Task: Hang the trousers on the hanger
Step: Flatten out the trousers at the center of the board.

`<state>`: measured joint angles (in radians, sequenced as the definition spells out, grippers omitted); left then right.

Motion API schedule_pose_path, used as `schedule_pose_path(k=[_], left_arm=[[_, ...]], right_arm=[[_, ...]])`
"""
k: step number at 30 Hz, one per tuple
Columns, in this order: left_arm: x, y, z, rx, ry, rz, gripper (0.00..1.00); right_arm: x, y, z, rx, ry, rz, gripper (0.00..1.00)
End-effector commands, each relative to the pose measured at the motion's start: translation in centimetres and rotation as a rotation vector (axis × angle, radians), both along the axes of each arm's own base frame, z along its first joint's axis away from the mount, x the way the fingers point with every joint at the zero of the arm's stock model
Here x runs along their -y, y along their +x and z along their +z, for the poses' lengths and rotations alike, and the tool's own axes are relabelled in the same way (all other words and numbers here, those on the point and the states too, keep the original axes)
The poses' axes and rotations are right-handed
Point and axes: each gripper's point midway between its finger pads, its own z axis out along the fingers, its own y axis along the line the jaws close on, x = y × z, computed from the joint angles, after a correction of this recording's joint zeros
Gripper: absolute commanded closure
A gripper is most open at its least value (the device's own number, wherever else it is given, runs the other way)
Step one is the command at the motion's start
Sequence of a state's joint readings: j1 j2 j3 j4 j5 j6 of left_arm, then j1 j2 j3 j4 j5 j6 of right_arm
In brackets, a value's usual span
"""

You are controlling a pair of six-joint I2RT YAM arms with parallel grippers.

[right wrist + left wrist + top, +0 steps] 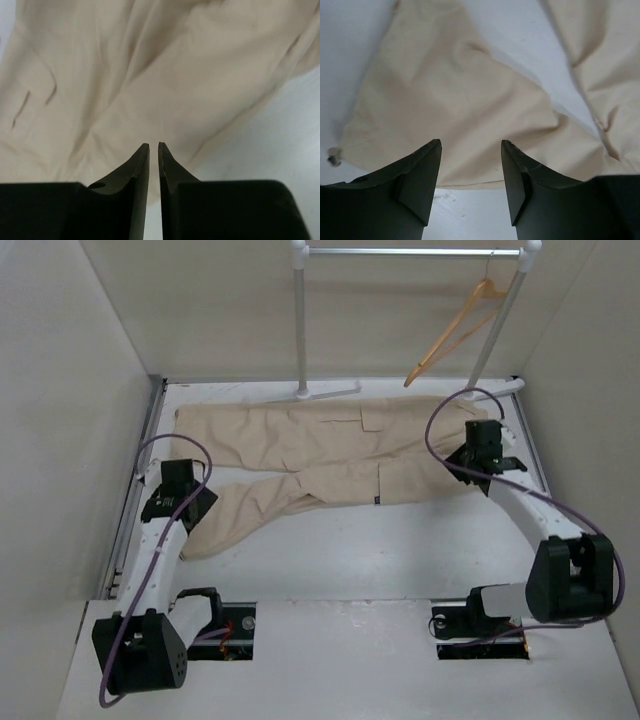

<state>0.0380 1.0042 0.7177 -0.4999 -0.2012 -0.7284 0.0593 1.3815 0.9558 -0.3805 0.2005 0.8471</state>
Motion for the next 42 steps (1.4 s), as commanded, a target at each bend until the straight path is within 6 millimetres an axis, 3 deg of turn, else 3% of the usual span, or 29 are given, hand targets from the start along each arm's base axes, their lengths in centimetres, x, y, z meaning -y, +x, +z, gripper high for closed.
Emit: schedule_pose_path(k=[1,3,7,12,16,18,20,22,23,25,27,28,31,34,36,38,40,42], left_arm=[[-0.8,-4.6,-2.3,-0.129,-0.064,0.059,0.51],[-0.5,-6.5,-3.1,-0.204,-0.081,0.078,0.50],[0.3,-9.8,-4.9,-0.299,-0.157,0.200,0.51],[2.4,-11.4,-7.4,-0.356,-0.316,0.337,0.52],[2.1,-11.7,-9.2,-0.351,-0.327,0.408,0.55],[1.6,-10.9,-10.3,-0.326,-0.333,0.433,0.67],[0.8,-8.1,-9.8,-0.226,-0.342,0.435,0.83],[-0.5,-4.0,-7.1,-0.076,-0.341,0.429,0.90],[-1.0,-1.7,-4.8,-0.005,-0.336,0.412,0.92],[-1.6,3.5,2.0,0.150,-0.309,0.343,0.95],[-1.9,6.1,8.4,0.266,-0.254,0.274,0.97],[-1.9,6.6,11.0,0.312,-0.238,0.251,0.97],[-1.6,5.4,15.8,0.395,-0.237,0.221,0.97],[-1.8,2.9,17.3,0.426,-0.236,0.205,0.97],[-2.1,1.1,15.8,0.388,-0.203,0.211,0.97],[-2.3,-1.1,11.6,0.288,-0.179,0.243,0.94],[-0.4,-2.5,7.0,0.180,-0.266,0.237,0.89],[0.4,-4.3,2.8,0.101,-0.320,0.300,0.75]], right_arm=[[-2.9,-2.3,0.1,0.052,0.084,0.034,0.81],[-4.4,-4.0,0.3,0.064,0.096,0.094,0.71],[-5.6,-7.1,0.0,0.053,0.121,0.161,0.53],[-6.5,-8.4,0.1,0.055,0.128,0.224,0.44],[-6.9,-8.1,0.6,0.065,0.136,0.258,0.42],[-6.9,-7.9,1.0,0.073,0.135,0.266,0.41],[-6.8,-7.9,1.4,0.085,0.134,0.268,0.41],[-6.7,-8.0,1.6,0.095,0.135,0.267,0.41],[-6.7,-8.2,1.7,0.096,0.135,0.269,0.41],[-6.7,-8.6,1.5,0.093,0.133,0.274,0.41],[-6.5,-8.9,1.4,0.091,0.131,0.275,0.41],[-6.4,-9.1,1.2,0.087,0.131,0.272,0.41],[-6.0,-9.3,1.2,0.094,0.131,0.259,0.41],[-5.7,-9.2,1.3,0.101,0.139,0.243,0.41],[-5.9,-9.0,1.2,0.099,0.152,0.245,0.41],[-6.2,-9.0,1.0,0.085,0.161,0.256,0.40],[-6.6,-9.0,0.8,0.073,0.157,0.273,0.38],[-7.1,-9.0,0.7,0.066,0.157,0.288,0.37]])
